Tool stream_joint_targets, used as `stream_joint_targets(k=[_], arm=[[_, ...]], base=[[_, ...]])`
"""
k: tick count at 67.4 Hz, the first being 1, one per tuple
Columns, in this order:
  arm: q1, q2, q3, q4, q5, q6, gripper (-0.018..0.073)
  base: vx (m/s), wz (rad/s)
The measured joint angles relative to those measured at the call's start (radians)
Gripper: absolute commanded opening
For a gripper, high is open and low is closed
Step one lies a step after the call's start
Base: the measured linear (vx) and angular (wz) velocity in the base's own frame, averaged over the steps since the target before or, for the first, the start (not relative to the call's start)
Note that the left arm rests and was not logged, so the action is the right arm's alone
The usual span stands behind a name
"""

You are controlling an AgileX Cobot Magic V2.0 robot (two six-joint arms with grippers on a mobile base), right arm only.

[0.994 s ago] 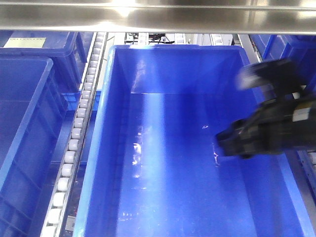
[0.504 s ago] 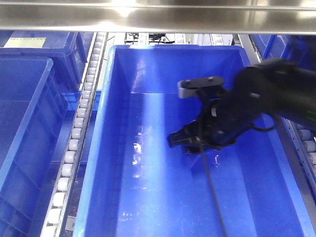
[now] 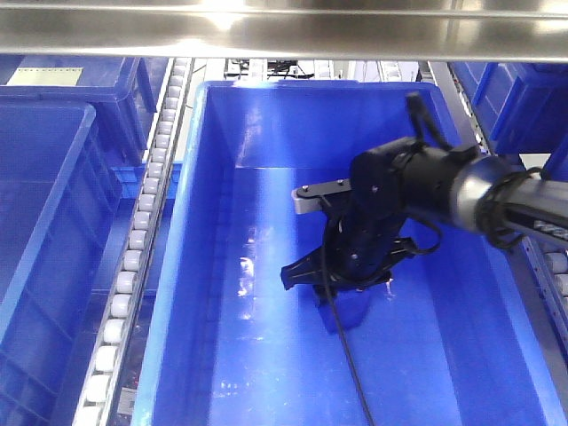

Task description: Pour parts from conveyor to right shelf

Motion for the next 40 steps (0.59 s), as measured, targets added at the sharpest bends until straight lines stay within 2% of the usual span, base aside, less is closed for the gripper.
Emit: stream_joint_targets(k=[29, 40], arm=[[0.000, 0.056, -0.012, 0.000, -0.055, 0.000, 0.0012], [0.000, 0.057, -0.012, 0.000, -0.059, 0.000, 0.0112]], base=[[0.00, 0.00], [0.00, 0.00]])
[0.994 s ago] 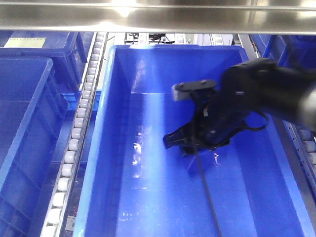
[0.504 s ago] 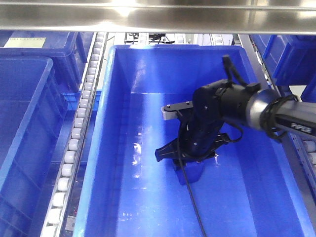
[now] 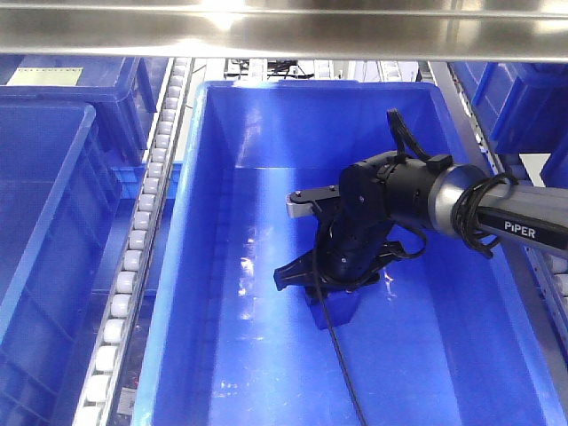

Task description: Pour parts from conveyor to right shelf

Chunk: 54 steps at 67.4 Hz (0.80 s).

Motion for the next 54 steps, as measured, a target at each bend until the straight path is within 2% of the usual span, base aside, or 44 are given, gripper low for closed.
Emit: stream_joint_targets(k=[7, 19, 28, 35, 42, 49, 54], arm=[[0.000, 0.000, 0.000, 0.000, 0.001, 0.000, 0.0251], [0.000, 0.003, 0.000, 0.003, 0.009, 0.000, 0.0565], [0.000, -0.007, 0.001, 0.003, 0.011, 0.000, 0.0698], [0.001, -0.032, 0.001, 0.003, 0.008, 0.000, 0.0698], [0.015, -0.061, 0.001, -0.002, -0.004, 0.000, 0.0657], [0.056, -0.094, 0.001, -0.012, -0.027, 0.000, 0.0573], [0.097, -0.114, 0.001, -0.027, -0.045, 0.005, 0.0474]], base=[[0.00, 0.00], [0.00, 0.00], [0.00, 0.00], [0.00, 0.00], [0.00, 0.00], [0.00, 0.00], [0.00, 0.00]])
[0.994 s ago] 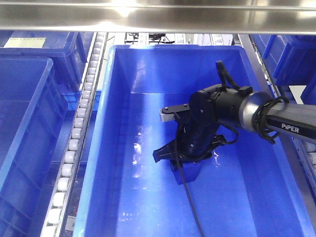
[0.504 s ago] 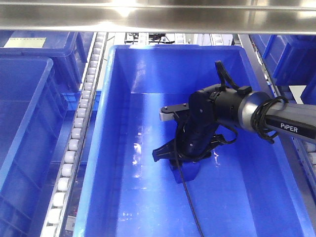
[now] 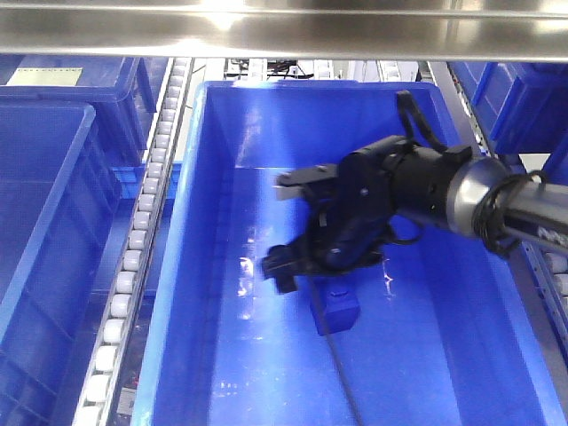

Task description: Pour parts from conveyor to right shelf

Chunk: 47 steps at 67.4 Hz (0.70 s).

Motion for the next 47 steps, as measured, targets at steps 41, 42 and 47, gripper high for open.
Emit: stream_joint_targets(k=[41, 42, 47], arm=[[0.150, -0.173, 0.005, -0.355, -0.027, 0.316, -0.0006], [0.150, -0.180, 0.009, -0.355, -0.031, 0.312, -0.0005], [0.150, -0.223, 0.047, -0.355, -0.063, 0.294, -0.0004]], base=[[0.00, 0.00], [0.00, 0.00], [0.00, 0.00]])
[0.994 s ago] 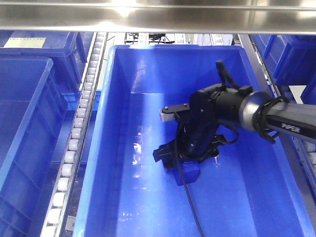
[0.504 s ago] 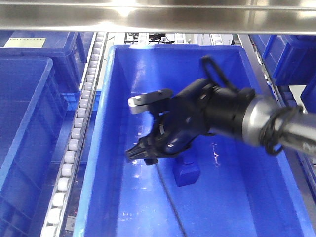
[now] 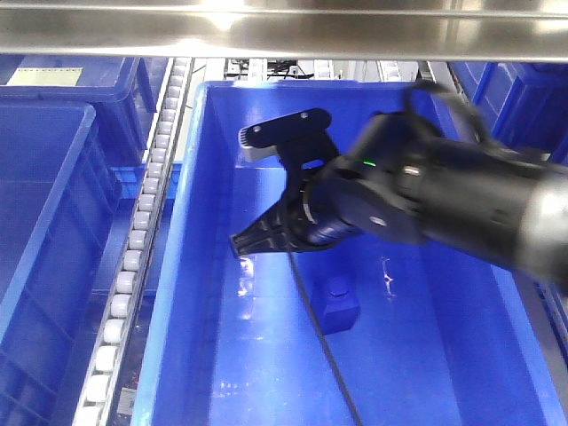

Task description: Pour parts from conveyor to right shelf

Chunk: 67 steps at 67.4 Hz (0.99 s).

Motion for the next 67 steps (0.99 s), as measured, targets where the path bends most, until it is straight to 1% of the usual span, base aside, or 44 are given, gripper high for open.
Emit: stream_joint_targets(k=[6, 14, 23, 31, 36, 54, 67], arm=[[-0.003, -0.064, 0.088, 0.000, -0.073, -0.026, -0.0004], [-0.036, -0.167, 0.218, 0.034, -0.182, -0.068, -0.0003], [-0.076, -0.295, 0.370, 0.048, -0.283, -0.080, -0.0003], [-0.081, -0.408, 0.489, 0.049, -0.339, -0.082, -0.0003], [-0.081, -0.469, 0.543, 0.065, -0.345, -0.082, -0.0003], [-0.081, -0.724, 0.707, 0.206, -0.321, -0.082, -0.0003], [-0.085, -0.945, 0.784, 0.220, -0.333, -0.081, -0.0003]], base=[[0.00, 0.00], [0.00, 0.00], [0.00, 0.00], [0.00, 0.00], [0.00, 0.00], [0.00, 0.00], [0.00, 0.00]])
